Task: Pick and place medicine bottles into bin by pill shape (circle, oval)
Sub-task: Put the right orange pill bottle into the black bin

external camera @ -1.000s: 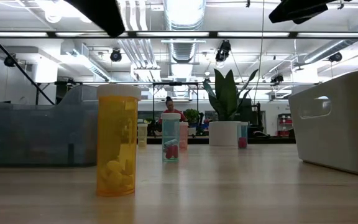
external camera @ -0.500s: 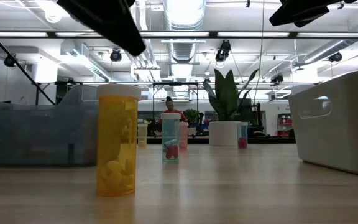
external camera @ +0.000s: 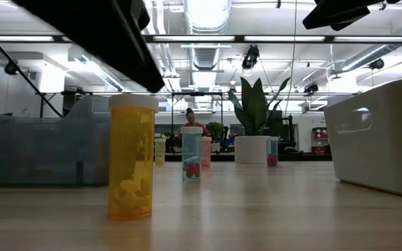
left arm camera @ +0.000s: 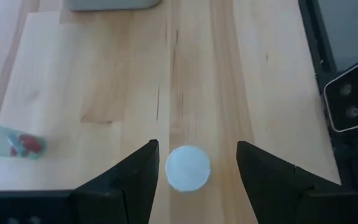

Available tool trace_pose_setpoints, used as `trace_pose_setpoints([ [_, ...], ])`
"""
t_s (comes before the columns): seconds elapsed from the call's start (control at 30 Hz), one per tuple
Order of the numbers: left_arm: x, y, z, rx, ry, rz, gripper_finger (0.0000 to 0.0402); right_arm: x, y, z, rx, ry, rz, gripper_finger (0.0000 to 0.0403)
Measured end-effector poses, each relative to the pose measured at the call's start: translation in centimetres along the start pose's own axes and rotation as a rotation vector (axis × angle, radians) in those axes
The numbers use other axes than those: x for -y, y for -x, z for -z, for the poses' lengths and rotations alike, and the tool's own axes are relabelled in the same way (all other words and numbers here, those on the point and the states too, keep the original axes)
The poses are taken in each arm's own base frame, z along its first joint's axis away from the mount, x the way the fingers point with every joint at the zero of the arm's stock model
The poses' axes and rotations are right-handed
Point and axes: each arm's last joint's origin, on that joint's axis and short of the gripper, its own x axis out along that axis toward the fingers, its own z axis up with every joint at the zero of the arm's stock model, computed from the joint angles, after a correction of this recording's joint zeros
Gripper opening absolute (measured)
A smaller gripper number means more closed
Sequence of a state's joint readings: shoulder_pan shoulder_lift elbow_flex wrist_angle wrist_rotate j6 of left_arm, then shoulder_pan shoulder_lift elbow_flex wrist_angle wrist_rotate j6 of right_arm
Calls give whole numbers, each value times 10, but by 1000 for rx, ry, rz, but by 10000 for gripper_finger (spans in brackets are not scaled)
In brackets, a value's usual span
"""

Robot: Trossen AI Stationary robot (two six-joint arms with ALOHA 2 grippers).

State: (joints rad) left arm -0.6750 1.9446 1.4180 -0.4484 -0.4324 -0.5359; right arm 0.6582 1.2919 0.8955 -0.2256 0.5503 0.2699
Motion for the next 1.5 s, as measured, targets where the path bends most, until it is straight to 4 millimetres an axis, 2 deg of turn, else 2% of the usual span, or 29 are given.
trace_pose_setpoints([
  [0.2, -4, -5, 9, -21, -5, -16, 198, 0, 0, 0, 0, 0, 0, 132],
  [0.5, -4, -7, 9, -5, -1, -24, 198, 0, 0, 0, 0, 0, 1, 132],
  [0.73, -2, -20, 15, -25, -8, -32, 198, 0, 0, 0, -1, 1, 1, 132],
  [1.2, -2, -17, 12, -13, 1, -25, 197, 0, 0, 0, -1, 1, 1, 132],
  [1.3, -2, -15, 11, -8, 4, -21, 184, 0, 0, 0, -1, 1, 1, 132],
  [1.5, -3, -7, 6, 9, 13, -11, 130, 0, 0, 0, -1, 1, 1, 132],
])
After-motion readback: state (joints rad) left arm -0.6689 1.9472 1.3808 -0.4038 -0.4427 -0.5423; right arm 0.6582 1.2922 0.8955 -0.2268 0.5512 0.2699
